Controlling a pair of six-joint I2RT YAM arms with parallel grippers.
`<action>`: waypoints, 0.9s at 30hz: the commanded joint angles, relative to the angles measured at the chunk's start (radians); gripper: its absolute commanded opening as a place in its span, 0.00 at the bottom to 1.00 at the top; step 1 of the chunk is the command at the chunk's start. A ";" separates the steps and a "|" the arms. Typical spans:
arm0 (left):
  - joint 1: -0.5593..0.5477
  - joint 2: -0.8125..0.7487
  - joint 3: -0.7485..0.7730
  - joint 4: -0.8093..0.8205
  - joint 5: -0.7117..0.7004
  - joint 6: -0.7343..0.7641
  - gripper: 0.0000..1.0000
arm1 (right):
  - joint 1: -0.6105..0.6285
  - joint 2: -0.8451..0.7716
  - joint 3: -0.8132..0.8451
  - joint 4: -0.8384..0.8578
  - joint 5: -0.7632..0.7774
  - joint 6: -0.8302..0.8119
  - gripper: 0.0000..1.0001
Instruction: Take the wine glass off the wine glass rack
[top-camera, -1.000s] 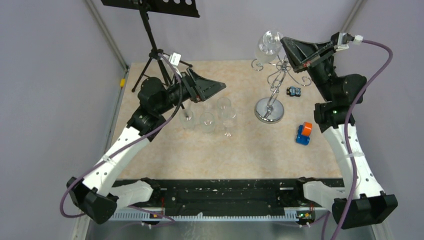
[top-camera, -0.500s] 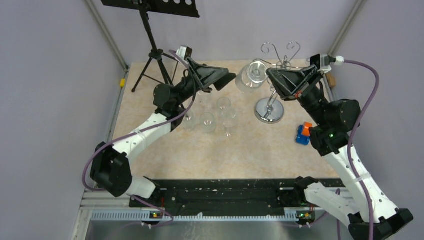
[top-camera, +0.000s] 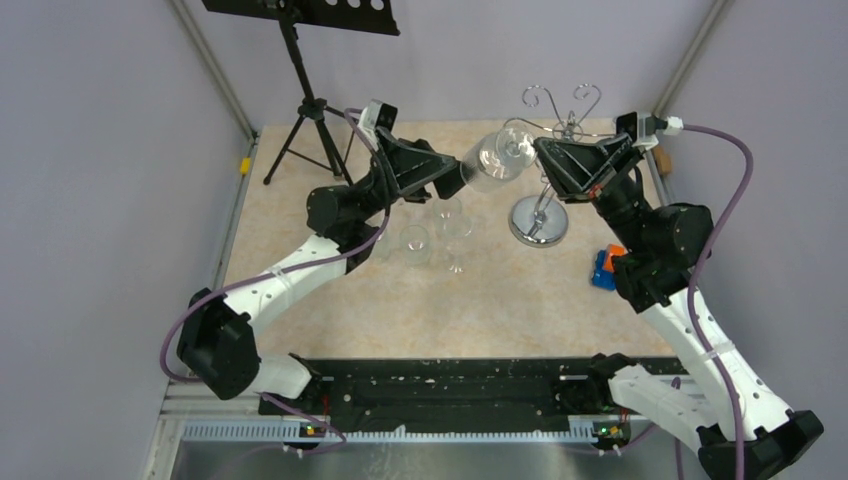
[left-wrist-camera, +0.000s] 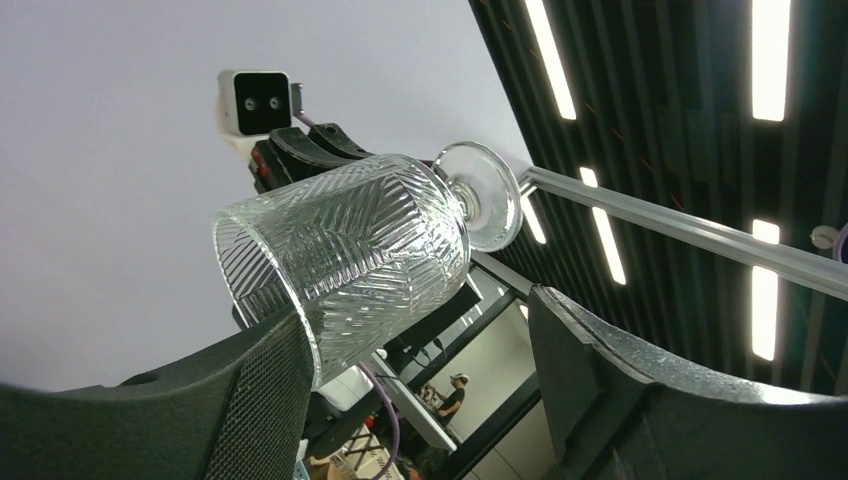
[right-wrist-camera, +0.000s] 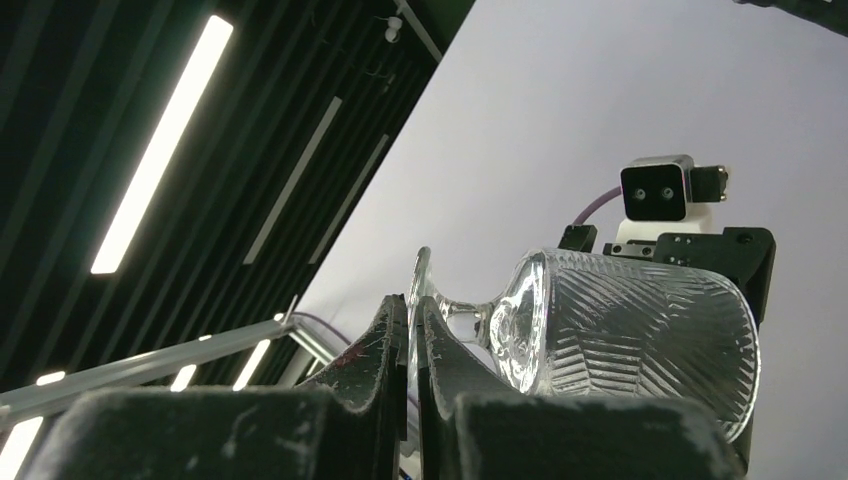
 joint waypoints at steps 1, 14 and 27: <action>-0.006 -0.059 0.005 0.115 0.010 -0.032 0.76 | 0.012 -0.009 0.013 0.124 0.035 0.028 0.00; -0.021 -0.071 0.047 0.225 0.044 -0.091 0.35 | 0.022 -0.019 -0.095 0.171 0.067 0.086 0.00; -0.021 -0.146 0.025 -0.004 0.080 0.097 0.00 | 0.021 -0.043 -0.087 0.111 0.083 0.014 0.04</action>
